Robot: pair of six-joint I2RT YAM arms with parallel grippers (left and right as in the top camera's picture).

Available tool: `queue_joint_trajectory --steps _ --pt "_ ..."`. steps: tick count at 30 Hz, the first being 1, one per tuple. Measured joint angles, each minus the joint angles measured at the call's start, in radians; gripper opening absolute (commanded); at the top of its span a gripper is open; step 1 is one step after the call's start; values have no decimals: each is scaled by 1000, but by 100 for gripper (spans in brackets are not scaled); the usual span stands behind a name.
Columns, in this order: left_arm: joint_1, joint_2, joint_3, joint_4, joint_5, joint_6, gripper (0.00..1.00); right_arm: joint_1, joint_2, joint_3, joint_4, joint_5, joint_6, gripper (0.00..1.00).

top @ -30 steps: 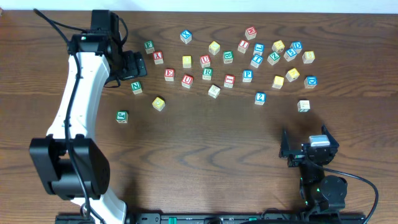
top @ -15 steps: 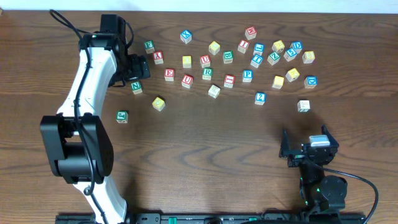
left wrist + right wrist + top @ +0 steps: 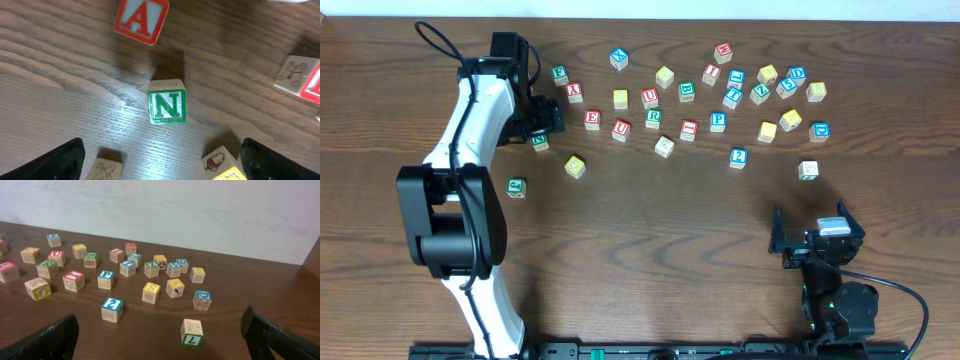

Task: Spell out NEURIPS
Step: 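Lower the left gripper around the green N block and close it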

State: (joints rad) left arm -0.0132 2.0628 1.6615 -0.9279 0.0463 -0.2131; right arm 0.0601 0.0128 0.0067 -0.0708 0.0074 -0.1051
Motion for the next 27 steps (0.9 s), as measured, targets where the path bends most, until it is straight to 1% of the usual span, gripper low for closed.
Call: queue_joint_trajectory --steps 6,27 --pt "0 26 0 15 0 0 98 0 0 0 0 0 0 99" --pt "0 27 0 67 19 30 98 0 0 0 0 0 0 99"
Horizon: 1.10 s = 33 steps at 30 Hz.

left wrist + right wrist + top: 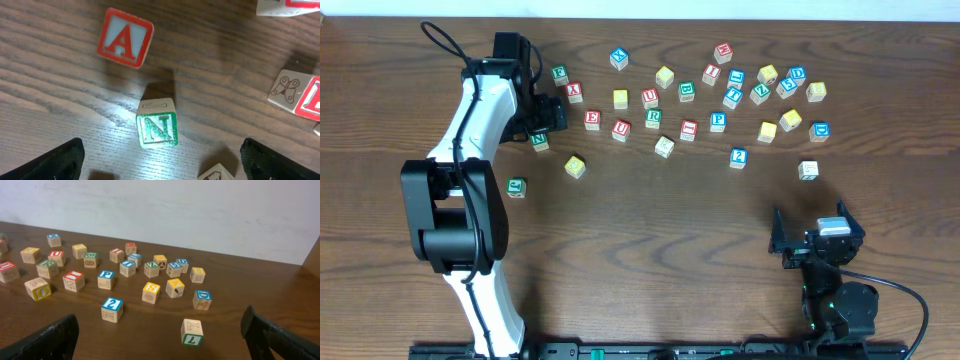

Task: Spell out NEURIPS
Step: 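Lower the left gripper around the green N block and close it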

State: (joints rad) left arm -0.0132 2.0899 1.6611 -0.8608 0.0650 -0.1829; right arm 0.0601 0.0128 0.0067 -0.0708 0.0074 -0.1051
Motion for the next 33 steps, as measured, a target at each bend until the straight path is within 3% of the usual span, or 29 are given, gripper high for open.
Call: queue_joint_trajectory --steps 18,33 --pt "0 26 -2 8 -1 0 100 0 0 0 0 0 0 99" --pt "0 113 -18 12 -1 0 94 0 0 0 0 0 0 99"
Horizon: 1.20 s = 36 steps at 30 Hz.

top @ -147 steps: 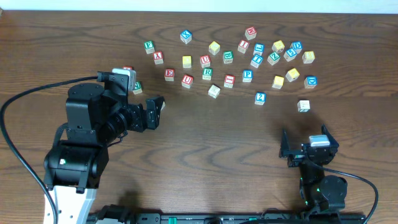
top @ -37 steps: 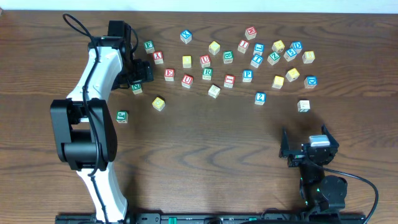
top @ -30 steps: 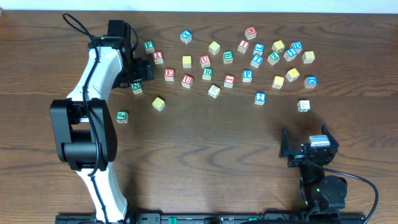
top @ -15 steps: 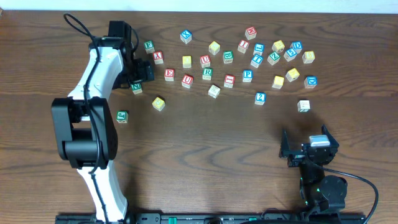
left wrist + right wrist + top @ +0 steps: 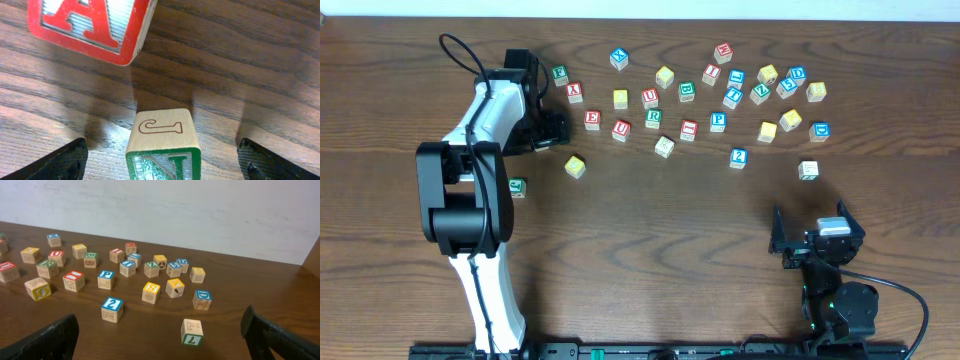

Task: Spell out NEURIPS
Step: 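Lower the left gripper around the green N block and close it, then lift the green N block off the table with the left gripper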

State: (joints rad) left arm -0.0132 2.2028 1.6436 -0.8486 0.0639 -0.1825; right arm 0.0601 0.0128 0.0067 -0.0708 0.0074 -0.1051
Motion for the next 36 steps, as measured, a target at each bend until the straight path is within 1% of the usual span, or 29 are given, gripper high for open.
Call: queue_joint_trajectory --steps 6,9,10,12,15,16,17,34,36 --pt "0 0 0 0 0 0 94 0 0 0 0 0 0 99" --pt "0 0 0 2 0 0 92 0 0 0 0 0 0 99" --pt "0 0 0 3 0 0 87 0 0 0 0 0 0 99" --pt "0 0 0 4 0 5 85 0 0 0 0 0 0 99" --pt "0 0 0 5 0 4 79 0 0 0 0 0 0 99" --pt "0 0 0 4 0 3 78 0 0 0 0 0 0 99" --pt "0 0 0 5 0 4 75 0 0 0 0 0 0 99" --pt "0 0 23 4 0 4 75 0 0 0 0 0 0 99" --pt "0 0 35 5 0 4 74 0 0 0 0 0 0 99"
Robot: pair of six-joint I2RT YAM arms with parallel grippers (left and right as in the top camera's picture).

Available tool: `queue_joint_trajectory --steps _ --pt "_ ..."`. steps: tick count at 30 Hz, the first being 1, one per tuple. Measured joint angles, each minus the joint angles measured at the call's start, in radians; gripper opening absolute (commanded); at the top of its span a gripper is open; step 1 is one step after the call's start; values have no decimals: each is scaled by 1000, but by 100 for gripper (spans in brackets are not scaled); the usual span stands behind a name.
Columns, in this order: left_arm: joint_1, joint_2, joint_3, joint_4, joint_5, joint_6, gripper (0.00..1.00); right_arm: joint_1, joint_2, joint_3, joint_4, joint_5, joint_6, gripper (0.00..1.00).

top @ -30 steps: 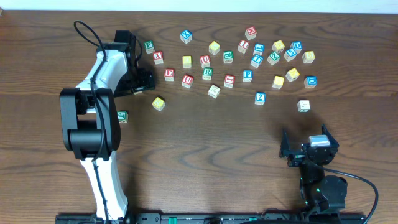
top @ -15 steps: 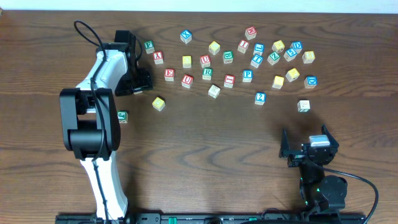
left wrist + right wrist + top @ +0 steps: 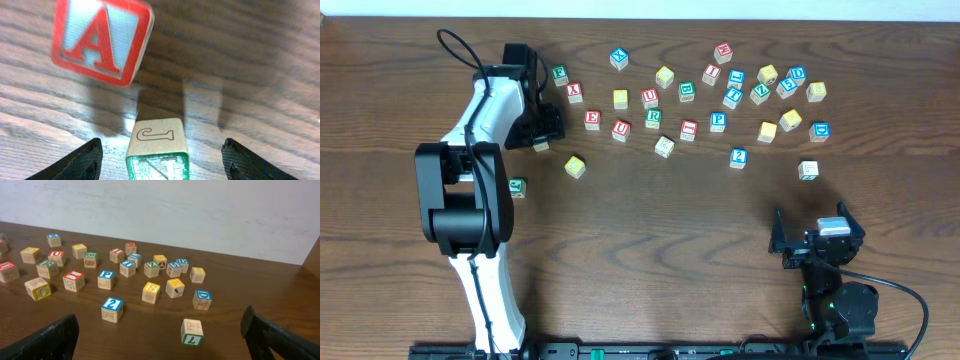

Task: Spell out NEURIPS
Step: 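Lift the green N block off the table with the left gripper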

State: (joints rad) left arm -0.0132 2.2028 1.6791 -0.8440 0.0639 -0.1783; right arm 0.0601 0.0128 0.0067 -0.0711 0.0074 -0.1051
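The green N block (image 3: 157, 150) stands on the table with a J on its upper side, low in the left wrist view. My left gripper (image 3: 160, 161) is open around it, one finger on each side with a gap to the block. From overhead the left gripper (image 3: 542, 128) covers nearly all of that block. Red E (image 3: 592, 119), red U (image 3: 621, 130), green R (image 3: 652, 117) and blue P (image 3: 718, 121) lie in the scatter to its right. My right gripper (image 3: 815, 250) rests open near the front right, with nothing between its fingers (image 3: 45, 340).
A red A block (image 3: 100, 42) lies just beyond the N block. A yellow block (image 3: 575, 166) and a green block (image 3: 516, 187) sit nearer the front left. Several more blocks spread along the back, among them a blue 2 (image 3: 112, 309) and a green 7 (image 3: 192, 331).
The left gripper's fingers stand closer together around the N block than before, and the A block looks smaller and farther in the left wrist view. The right arm has not moved.
The left gripper hung open above the N block with the A block beyond it. It then sat nearer and more directly over the block. After that it was down at table level with the block between its wide fingers, which now stand narrower. The right arm stayed still.
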Motion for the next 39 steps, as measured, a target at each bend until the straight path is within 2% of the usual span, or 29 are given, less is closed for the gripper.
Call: queue_joint_trajectory --steps 7,22,39 --pt "2 0 10 -1 0 8 57 0 0 0 0 0 0 99" --pt "10 0 10 -32 0 11 56 0 0 0 0 0 0 99" --pt "10 0 10 -39 0 19 40 0 0 0 0 0 0 99"
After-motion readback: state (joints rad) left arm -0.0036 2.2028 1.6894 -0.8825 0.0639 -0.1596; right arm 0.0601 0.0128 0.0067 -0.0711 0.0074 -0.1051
